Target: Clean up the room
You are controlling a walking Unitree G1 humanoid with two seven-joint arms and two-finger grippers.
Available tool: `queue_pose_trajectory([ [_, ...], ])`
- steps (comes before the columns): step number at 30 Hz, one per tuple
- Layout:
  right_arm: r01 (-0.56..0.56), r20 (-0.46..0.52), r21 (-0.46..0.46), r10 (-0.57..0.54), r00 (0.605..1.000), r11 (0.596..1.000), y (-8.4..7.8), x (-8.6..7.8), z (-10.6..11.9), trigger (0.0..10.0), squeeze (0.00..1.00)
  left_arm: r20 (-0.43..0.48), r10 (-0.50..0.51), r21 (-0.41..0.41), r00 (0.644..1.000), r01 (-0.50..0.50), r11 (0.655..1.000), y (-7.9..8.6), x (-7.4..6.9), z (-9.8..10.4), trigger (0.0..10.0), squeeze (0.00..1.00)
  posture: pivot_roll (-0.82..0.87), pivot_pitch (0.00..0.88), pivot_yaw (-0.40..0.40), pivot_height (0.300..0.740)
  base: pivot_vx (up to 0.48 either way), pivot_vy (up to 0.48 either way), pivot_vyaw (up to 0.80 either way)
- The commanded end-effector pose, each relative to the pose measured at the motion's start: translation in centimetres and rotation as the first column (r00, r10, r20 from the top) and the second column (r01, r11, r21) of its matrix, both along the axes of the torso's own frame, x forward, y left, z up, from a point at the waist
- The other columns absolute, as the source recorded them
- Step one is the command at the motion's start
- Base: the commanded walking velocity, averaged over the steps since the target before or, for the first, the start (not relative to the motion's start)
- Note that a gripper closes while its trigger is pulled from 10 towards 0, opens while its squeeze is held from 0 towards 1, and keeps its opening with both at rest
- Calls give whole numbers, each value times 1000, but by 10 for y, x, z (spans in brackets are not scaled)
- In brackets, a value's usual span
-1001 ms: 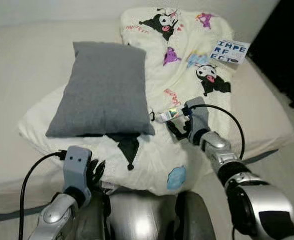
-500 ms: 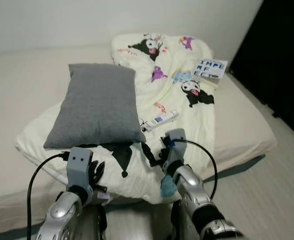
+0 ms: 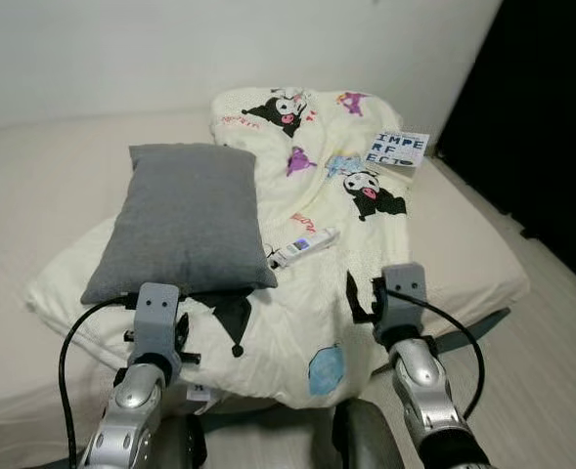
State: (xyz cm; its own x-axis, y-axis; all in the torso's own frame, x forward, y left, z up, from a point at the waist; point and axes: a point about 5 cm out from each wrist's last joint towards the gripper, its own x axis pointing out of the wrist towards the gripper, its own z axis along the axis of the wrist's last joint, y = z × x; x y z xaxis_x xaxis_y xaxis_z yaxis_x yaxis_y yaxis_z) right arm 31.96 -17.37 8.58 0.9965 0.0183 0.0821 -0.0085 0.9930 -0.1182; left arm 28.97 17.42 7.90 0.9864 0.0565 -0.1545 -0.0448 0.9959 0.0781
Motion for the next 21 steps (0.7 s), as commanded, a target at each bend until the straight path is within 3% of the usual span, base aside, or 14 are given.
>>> queue_pose_trajectory([
  [1,58,-46,89,-54,997,994,-9,-8,-7,10000,0,-22,22,10,1000,-22,1000,2,-2,-8,10000,0,35,127,-30,581,0,0,0],
  [6,67,-60,91,-62,996,994,-11,-12,-9,10000,0,-20,14,7,1000,-14,1000,0,-2,-8,10000,0,33,126,-29,591,0,0,0],
  [21,14,-87,98,-5,996,995,4,-15,-14,10000,0,1,13,-2,1000,-13,1000,-3,-1,-12,10000,0,33,124,-36,641,0,0,0],
])
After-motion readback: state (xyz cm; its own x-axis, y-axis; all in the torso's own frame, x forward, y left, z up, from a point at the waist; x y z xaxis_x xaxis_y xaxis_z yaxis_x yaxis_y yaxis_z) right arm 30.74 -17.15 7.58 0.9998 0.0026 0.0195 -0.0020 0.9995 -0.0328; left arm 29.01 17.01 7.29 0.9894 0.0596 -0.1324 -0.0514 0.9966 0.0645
